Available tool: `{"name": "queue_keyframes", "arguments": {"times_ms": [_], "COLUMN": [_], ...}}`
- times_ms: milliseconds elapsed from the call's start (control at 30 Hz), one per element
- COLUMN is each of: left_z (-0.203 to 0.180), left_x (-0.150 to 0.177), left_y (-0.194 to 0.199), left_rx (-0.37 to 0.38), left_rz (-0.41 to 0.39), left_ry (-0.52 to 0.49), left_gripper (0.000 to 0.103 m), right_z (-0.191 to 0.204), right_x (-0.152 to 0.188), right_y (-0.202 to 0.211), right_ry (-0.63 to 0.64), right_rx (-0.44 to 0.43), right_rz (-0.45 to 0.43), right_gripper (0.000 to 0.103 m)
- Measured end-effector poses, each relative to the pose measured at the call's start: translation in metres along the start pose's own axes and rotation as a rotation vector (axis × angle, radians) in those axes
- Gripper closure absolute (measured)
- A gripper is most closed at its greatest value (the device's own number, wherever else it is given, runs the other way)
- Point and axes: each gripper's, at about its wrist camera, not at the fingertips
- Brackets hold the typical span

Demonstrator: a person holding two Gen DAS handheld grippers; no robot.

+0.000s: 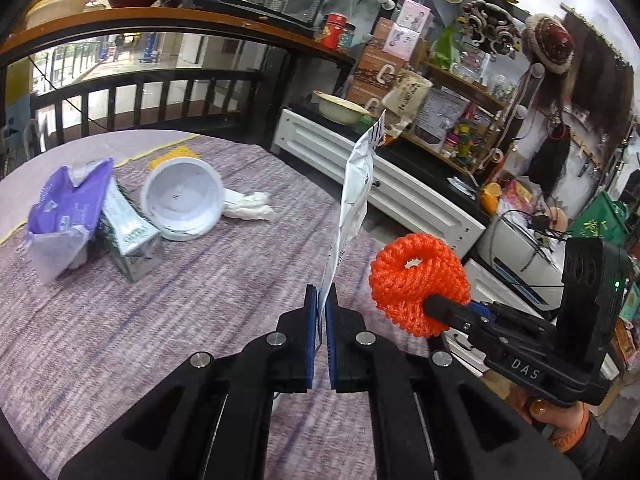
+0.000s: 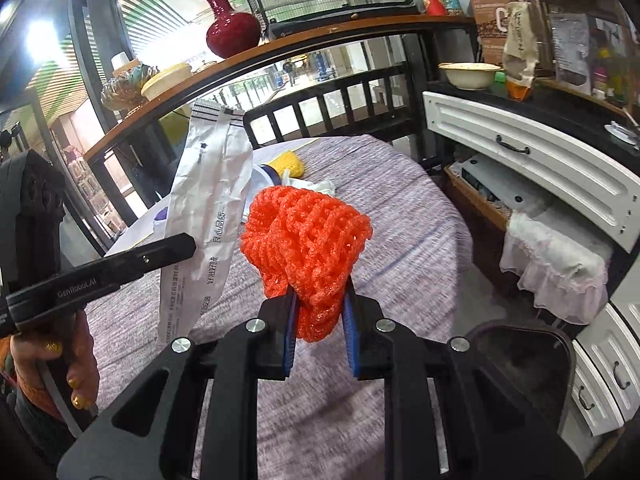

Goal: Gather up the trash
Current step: 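Carry the orange net over the bin with the right tool while the left tool carries the strip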

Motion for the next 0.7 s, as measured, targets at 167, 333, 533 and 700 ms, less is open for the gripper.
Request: {"name": "queue_keyframes", "arguments": {"times_ms": [167, 333, 533, 700], "left_z": [-0.029, -0.060, -0.096, -0.127], "left_x": [0.003, 0.005, 0.006, 0.011], "left_y": [-0.007, -0.018, -0.044, -0.074], "left_rx": [0.060, 0.128, 0.228, 0.310], "left_rz": [0.018, 0.040, 0.102, 0.176], "left_ry": [-0.041, -0.089, -0.129, -0.159], "left_gripper": [0.097, 0.097, 0.097, 0.097], "right_z": [-0.017, -0.046, -0.082, -0.116], "right_x": [0.023, 0.044, 0.067, 0.088], "right_y": [0.024, 0.049, 0.078, 0.102], "right_ry": [-0.028, -0.106, -0.242, -0.352], "right_rx": [0.071, 0.138, 0.245, 0.340], "right_rz": [-0.023, -0.048, -0.079, -0.107], "right_gripper": [0.083, 0.083, 0.083, 0.083]}}
Point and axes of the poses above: each gripper's, at about its wrist camera, not at the fingertips, and y roughly against the way its jaws point, z to its left, x to its underside, and after that the axes turned 12 degrees about z, right-handed
